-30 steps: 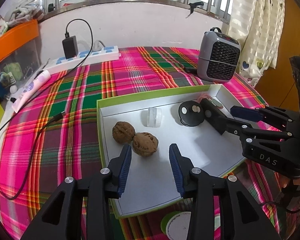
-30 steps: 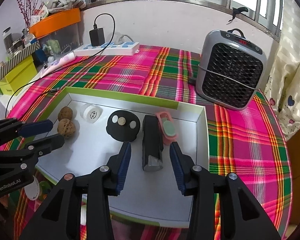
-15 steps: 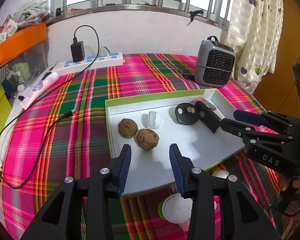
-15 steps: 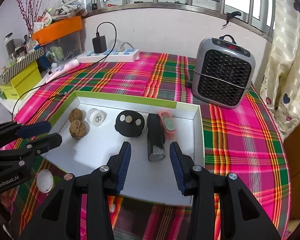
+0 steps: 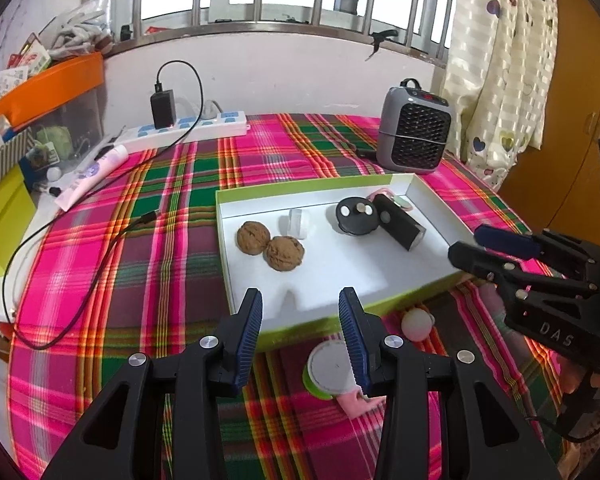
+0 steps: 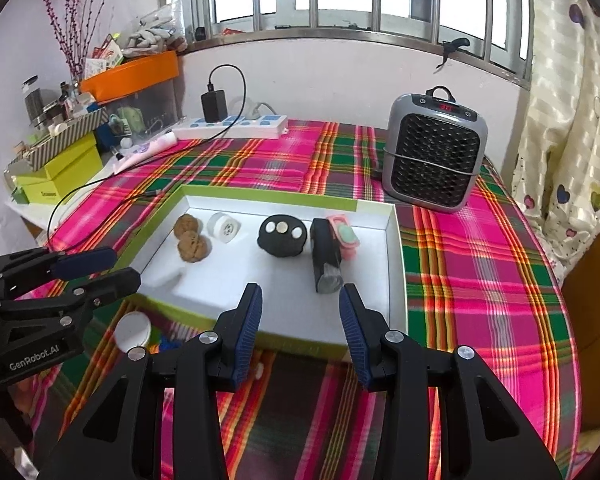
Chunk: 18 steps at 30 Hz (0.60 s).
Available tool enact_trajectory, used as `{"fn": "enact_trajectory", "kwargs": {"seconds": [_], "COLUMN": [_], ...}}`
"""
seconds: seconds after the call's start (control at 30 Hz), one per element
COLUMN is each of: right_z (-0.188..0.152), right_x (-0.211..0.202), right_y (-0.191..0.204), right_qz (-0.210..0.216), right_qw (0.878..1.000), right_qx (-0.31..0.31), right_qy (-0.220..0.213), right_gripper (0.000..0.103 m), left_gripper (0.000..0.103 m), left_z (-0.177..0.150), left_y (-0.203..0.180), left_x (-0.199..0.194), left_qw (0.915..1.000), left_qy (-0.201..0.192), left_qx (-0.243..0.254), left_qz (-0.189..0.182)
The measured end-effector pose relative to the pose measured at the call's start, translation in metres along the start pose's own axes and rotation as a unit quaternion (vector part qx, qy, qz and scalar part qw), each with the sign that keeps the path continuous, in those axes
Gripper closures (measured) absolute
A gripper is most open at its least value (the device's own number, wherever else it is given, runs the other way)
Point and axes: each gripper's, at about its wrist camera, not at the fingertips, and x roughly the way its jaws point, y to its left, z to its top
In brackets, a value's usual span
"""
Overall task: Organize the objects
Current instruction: 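Withdraw both open tools from the tray toward the remaining items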
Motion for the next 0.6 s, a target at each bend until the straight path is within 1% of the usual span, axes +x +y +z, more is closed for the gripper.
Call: {"fn": "enact_trajectory", "kwargs": {"seconds": [0.13, 0.27, 0.33, 0.43, 0.53, 0.6], "right_z": [-0.007, -0.016, -0.019, -0.024, -0.028, -0.032], "right_x": [-0.004, -0.006, -0.008, -0.011, -0.013, -0.013], "right_y": [0.004, 0.007, 0.008, 0.012, 0.014, 0.016], "right_qz": [0.005, 0.01, 0.012, 0.012, 0.015, 0.014], "right_qw": [1.0, 1.0, 1.0, 1.0, 1.0, 1.0], "right_qx": [0.001, 0.008, 0.01, 0.008, 0.01, 0.014], "right_qy": [-0.001, 0.001, 0.001, -0.001, 0.001, 0.003], "right_gripper": [0.061, 0.061, 0.061, 0.061, 0.061, 0.061], "left_gripper": [0.064, 0.064, 0.064, 0.064, 0.064, 0.063], "left_z": [-0.006, -0.013, -0.015, -0.019, -0.023, -0.027], "left_y": [-0.004, -0.003, -0.002, -0.002, -0.001, 0.0], "left_x": [-0.008, -0.012, -0.016, -0.022, -0.025, -0.025], "left_qw": [0.9997, 0.9998, 0.9998, 0.9996, 0.9997, 0.9997], "left_qy": [-0.011, -0.007, -0.011, -0.019, -0.019, -0.017], "left_qx": [0.011, 0.011, 0.01, 0.011, 0.009, 0.009], "left_qz": [0.019, 0.017, 0.014, 0.019, 0.011, 0.017]}}
